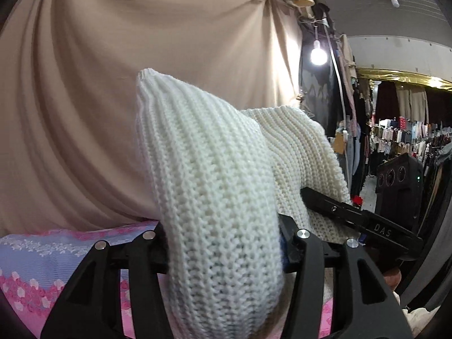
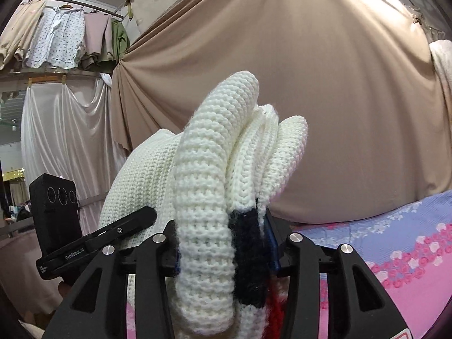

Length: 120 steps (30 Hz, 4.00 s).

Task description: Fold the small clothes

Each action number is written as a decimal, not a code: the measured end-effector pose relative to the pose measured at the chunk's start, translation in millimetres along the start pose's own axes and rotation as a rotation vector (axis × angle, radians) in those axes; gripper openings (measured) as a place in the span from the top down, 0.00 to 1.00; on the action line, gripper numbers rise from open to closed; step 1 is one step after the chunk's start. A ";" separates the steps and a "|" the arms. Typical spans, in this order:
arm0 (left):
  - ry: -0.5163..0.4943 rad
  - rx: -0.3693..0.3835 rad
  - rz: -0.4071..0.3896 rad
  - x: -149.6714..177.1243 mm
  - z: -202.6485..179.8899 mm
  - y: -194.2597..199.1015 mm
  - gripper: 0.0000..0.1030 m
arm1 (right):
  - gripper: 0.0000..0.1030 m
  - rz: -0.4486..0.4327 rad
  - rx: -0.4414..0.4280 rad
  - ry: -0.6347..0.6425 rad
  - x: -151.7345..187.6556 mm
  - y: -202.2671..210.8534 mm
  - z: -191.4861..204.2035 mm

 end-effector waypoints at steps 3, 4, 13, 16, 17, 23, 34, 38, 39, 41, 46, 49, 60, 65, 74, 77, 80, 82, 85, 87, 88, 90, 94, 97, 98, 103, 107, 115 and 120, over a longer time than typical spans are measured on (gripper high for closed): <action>0.059 -0.105 0.089 34.4 58.6 -19.5 0.45 | 0.52 0.130 0.022 -0.045 57.8 -64.9 -20.6; 0.090 -0.144 0.135 57.3 83.2 -31.2 0.43 | 0.49 0.193 0.045 -0.059 85.7 -85.1 -32.9; 0.407 -0.429 0.475 282.7 237.0 -35.9 0.45 | 0.48 0.547 0.328 -0.238 286.2 -93.9 -130.9; 0.474 -0.388 0.442 264.0 237.2 -26.6 0.36 | 0.37 0.534 0.315 -0.243 271.5 -103.2 -128.1; 0.480 -0.379 0.440 259.7 237.7 -26.4 0.24 | 0.32 0.538 0.297 -0.255 270.0 -111.8 -125.5; 0.502 -0.392 0.554 280.8 249.3 -49.1 0.12 | 0.23 0.684 0.278 -0.209 306.0 -173.9 -122.8; 0.501 -0.272 0.406 236.2 228.8 -69.9 0.52 | 0.65 0.513 0.192 -0.071 248.9 -175.8 -81.2; 0.383 -0.326 0.462 256.5 223.2 -90.5 0.44 | 0.55 0.602 0.344 -0.041 280.0 -171.6 -140.0; 0.360 -0.359 0.514 274.8 226.0 -96.2 0.45 | 0.55 0.636 0.418 -0.024 290.6 -166.6 -157.9; 0.348 -0.406 0.518 291.6 233.0 -93.2 0.43 | 0.55 0.610 0.404 -0.121 284.3 -150.5 -163.3; 0.345 -0.456 0.478 258.2 221.3 -57.2 0.44 | 0.58 0.511 0.403 0.012 238.1 -108.4 -117.6; 0.240 -0.535 0.505 261.7 211.7 -42.9 0.43 | 0.58 0.553 0.441 0.207 254.0 -107.7 -101.4; 0.193 -0.634 0.605 303.3 208.9 -34.5 0.39 | 0.54 0.636 0.583 0.325 283.7 -106.1 -138.3; 0.166 -0.658 0.598 299.8 191.2 -26.2 0.38 | 0.50 0.622 0.580 0.248 267.6 -96.2 -122.2; 0.151 -0.694 0.541 309.4 152.5 -3.7 0.08 | 0.33 0.593 0.660 0.276 298.0 -36.2 -81.8; 0.149 -0.692 0.552 319.6 140.5 2.2 0.08 | 0.32 0.635 0.648 0.240 317.4 -25.3 -82.2; 0.157 -0.693 0.552 327.5 131.8 7.1 0.08 | 0.32 0.650 0.657 0.264 327.6 -18.1 -79.7; 0.157 -0.711 0.528 328.7 128.9 11.7 0.08 | 0.32 0.640 0.664 0.302 326.8 -16.8 -74.4; 0.163 -0.708 0.520 328.7 125.2 15.5 0.08 | 0.29 0.616 0.666 0.337 325.1 -14.3 -66.2; 0.157 -0.711 0.512 327.5 123.4 18.5 0.08 | 0.27 0.604 0.672 0.344 322.9 -11.6 -64.7; 0.154 -0.715 0.503 326.1 123.7 20.7 0.08 | 0.26 0.599 0.672 0.336 322.0 -10.2 -65.2; 0.147 -0.733 0.484 322.9 123.3 25.9 0.07 | 0.25 0.590 0.677 0.309 319.9 -6.1 -68.1; 0.115 -0.760 0.520 326.9 124.6 29.7 0.06 | 0.25 0.580 0.673 0.280 318.1 -0.9 -69.1; 0.058 -0.778 0.535 327.0 121.4 28.9 0.06 | 0.24 0.583 0.663 0.280 319.1 0.3 -67.9; 0.045 -0.775 0.538 327.2 119.4 27.7 0.07 | 0.24 0.586 0.662 0.283 319.8 -0.2 -67.2; 0.023 -0.794 0.572 331.7 120.1 26.4 0.07 | 0.24 0.597 0.665 0.274 322.1 -1.1 -68.1; 0.013 -0.801 0.574 331.7 121.6 26.2 0.07 | 0.24 0.599 0.669 0.272 322.1 -0.5 -68.7; 0.048 -0.800 0.568 333.6 123.8 26.2 0.07 | 0.24 0.606 0.669 0.266 324.6 -1.9 -65.2; 0.069 -0.795 0.566 334.0 126.8 26.5 0.07 | 0.24 0.601 0.662 0.269 324.4 -3.5 -63.5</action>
Point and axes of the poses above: each gripper's, at about its wrist camera, not at the fingertips, and y roughly against the way its jaws point, z to its left, x to its underside, the point moved 9 cm from there along -y, roughly the way its jaws point, and after that the axes turned 11 degrees about -z, right-handed, at the moved point
